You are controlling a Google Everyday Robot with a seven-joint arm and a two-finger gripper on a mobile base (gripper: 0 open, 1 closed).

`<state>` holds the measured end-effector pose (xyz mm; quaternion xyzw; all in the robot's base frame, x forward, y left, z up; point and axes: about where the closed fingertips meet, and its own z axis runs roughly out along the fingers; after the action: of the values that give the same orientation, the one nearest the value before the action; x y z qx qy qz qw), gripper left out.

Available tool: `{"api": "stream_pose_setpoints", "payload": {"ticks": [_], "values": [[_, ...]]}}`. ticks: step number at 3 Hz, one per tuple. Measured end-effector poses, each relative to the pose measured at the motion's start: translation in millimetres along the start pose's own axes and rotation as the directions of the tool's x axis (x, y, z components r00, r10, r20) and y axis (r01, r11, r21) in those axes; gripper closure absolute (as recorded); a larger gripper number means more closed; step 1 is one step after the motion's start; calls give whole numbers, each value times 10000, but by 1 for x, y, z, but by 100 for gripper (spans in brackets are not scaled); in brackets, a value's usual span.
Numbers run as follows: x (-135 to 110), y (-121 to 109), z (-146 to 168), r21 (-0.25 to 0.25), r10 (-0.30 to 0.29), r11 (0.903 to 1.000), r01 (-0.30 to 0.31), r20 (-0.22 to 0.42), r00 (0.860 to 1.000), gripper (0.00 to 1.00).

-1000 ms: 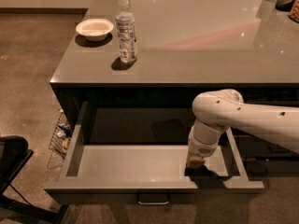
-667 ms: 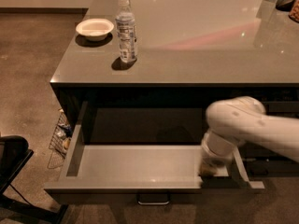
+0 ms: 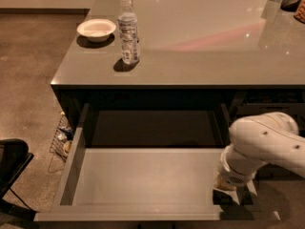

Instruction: Open top drawer

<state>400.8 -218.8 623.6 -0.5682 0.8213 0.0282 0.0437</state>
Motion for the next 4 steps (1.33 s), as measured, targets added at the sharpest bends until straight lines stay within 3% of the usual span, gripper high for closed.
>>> {"api": "stream_pose_setpoints", "payload": {"ticks": [3, 4], "values": [[1, 1, -2, 43, -7, 10000, 7, -23, 10000, 15], [1, 2, -3, 54, -12, 10000, 12, -29, 10000, 0]]}}
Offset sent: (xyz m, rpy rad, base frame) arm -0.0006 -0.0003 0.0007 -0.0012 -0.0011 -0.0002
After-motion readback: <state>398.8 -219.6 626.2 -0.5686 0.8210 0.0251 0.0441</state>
